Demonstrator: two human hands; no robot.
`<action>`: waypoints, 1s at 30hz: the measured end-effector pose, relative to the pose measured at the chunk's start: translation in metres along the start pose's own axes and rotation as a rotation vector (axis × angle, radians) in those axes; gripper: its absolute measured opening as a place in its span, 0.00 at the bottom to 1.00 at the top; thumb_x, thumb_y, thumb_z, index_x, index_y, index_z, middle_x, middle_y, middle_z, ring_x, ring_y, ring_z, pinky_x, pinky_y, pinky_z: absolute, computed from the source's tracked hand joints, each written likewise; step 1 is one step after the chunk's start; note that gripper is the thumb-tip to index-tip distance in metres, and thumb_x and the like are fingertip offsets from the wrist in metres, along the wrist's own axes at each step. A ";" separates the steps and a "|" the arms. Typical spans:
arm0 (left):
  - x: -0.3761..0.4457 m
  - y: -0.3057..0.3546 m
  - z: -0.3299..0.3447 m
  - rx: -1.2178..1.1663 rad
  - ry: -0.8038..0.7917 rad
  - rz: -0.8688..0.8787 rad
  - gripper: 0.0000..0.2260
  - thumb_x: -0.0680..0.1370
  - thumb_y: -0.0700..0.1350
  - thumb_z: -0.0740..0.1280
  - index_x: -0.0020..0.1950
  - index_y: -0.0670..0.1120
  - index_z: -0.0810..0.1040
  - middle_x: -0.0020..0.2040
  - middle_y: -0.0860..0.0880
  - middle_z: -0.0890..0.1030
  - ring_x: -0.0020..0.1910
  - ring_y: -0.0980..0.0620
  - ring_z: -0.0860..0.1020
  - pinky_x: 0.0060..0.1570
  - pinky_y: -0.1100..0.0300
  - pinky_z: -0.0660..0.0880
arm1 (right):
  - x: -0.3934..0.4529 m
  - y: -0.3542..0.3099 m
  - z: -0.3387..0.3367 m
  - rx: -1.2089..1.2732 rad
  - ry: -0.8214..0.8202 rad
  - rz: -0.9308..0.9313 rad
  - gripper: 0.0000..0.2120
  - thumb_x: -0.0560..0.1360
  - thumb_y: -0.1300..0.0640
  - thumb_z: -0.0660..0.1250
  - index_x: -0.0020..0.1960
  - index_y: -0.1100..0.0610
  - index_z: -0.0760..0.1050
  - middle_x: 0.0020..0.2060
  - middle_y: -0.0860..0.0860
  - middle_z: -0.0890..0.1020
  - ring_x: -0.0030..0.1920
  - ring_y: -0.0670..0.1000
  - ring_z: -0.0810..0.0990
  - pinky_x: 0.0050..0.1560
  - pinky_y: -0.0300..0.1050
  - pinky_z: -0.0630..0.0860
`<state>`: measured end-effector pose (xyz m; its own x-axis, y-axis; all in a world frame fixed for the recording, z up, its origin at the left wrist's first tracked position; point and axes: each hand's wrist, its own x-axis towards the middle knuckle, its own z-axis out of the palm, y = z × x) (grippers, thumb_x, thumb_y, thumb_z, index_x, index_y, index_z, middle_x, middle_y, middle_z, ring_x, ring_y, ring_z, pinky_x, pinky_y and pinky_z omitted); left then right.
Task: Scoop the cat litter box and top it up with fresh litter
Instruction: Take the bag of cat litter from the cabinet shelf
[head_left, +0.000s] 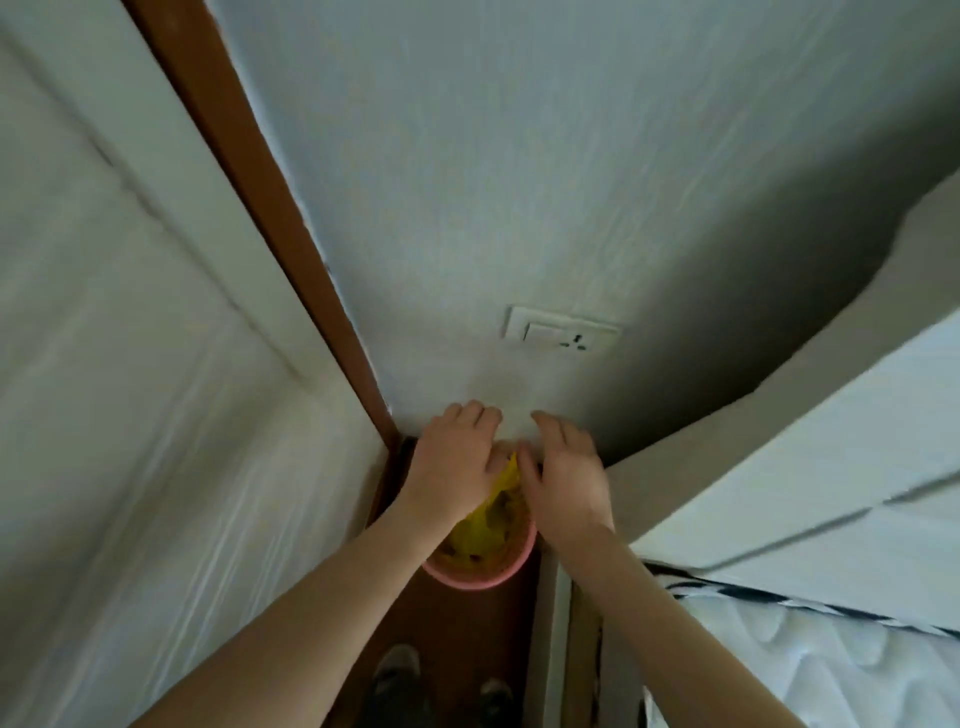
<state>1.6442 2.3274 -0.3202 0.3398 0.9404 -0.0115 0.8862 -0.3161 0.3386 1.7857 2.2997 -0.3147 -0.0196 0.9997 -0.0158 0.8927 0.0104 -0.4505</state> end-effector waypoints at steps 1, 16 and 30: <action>-0.004 0.013 -0.032 -0.001 0.021 0.012 0.18 0.79 0.52 0.55 0.64 0.46 0.73 0.58 0.48 0.76 0.56 0.47 0.73 0.52 0.53 0.73 | -0.006 -0.014 -0.031 0.008 0.015 -0.034 0.20 0.80 0.52 0.60 0.69 0.57 0.69 0.63 0.55 0.76 0.63 0.56 0.73 0.59 0.51 0.75; -0.064 0.171 -0.485 0.317 0.770 0.242 0.18 0.80 0.48 0.59 0.68 0.44 0.72 0.64 0.44 0.76 0.64 0.44 0.73 0.64 0.50 0.69 | -0.042 -0.187 -0.406 0.095 0.510 -0.474 0.24 0.80 0.45 0.53 0.71 0.57 0.67 0.66 0.53 0.74 0.67 0.54 0.69 0.65 0.49 0.68; -0.270 0.134 -0.390 0.378 0.493 -0.071 0.23 0.81 0.52 0.57 0.76 0.50 0.62 0.74 0.49 0.66 0.75 0.47 0.60 0.71 0.46 0.62 | -0.144 -0.217 -0.327 0.088 0.216 -0.643 0.26 0.80 0.39 0.48 0.73 0.48 0.63 0.71 0.49 0.69 0.73 0.52 0.64 0.72 0.51 0.63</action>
<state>1.5487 2.0799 0.0954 0.1710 0.8793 0.4444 0.9820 -0.1888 -0.0041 1.7422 2.1605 0.0770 -0.4357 0.7776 0.4534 0.6935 0.6111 -0.3816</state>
